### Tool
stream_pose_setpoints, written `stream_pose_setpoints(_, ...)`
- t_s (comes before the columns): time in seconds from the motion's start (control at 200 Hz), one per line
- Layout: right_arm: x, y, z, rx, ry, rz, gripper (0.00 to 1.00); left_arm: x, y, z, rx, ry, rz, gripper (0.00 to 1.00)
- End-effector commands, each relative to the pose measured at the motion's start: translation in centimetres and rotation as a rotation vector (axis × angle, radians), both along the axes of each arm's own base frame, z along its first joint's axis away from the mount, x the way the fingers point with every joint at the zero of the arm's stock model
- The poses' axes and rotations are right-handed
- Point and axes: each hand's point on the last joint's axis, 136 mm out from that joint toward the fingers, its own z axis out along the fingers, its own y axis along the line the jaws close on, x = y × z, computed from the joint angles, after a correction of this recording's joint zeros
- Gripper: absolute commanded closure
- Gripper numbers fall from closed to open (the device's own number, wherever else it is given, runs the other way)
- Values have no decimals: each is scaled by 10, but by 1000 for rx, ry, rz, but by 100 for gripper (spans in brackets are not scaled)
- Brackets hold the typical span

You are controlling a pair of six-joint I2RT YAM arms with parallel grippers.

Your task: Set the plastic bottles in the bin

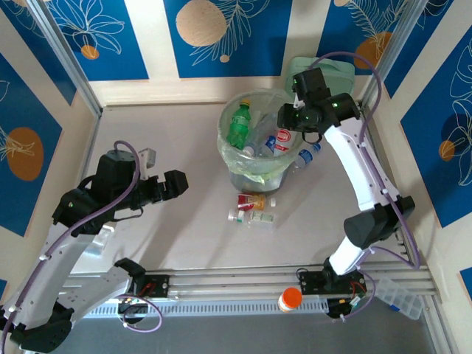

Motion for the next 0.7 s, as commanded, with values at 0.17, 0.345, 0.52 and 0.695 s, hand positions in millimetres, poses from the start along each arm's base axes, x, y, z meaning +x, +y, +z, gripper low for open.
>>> stream_pose_setpoints(0.17, -2, 8, 9, 32, -24, 39, 59, -8, -9, 8, -46, 25, -59, 1)
stream_pose_setpoints(0.345, -15, -10, 70, 154, -159, 7, 59, -10, -17, 9, -5, 48, -136, 0)
stream_pose_setpoints(0.52, -32, -61, 79, 287, -187, -180, 54, -7, -31, 2, 66, 68, -196, 0)
stream_pose_setpoints(0.695, -36, -109, 37, 430, -104, -389, 47, 0, -47, -29, 166, 80, -246, 1)
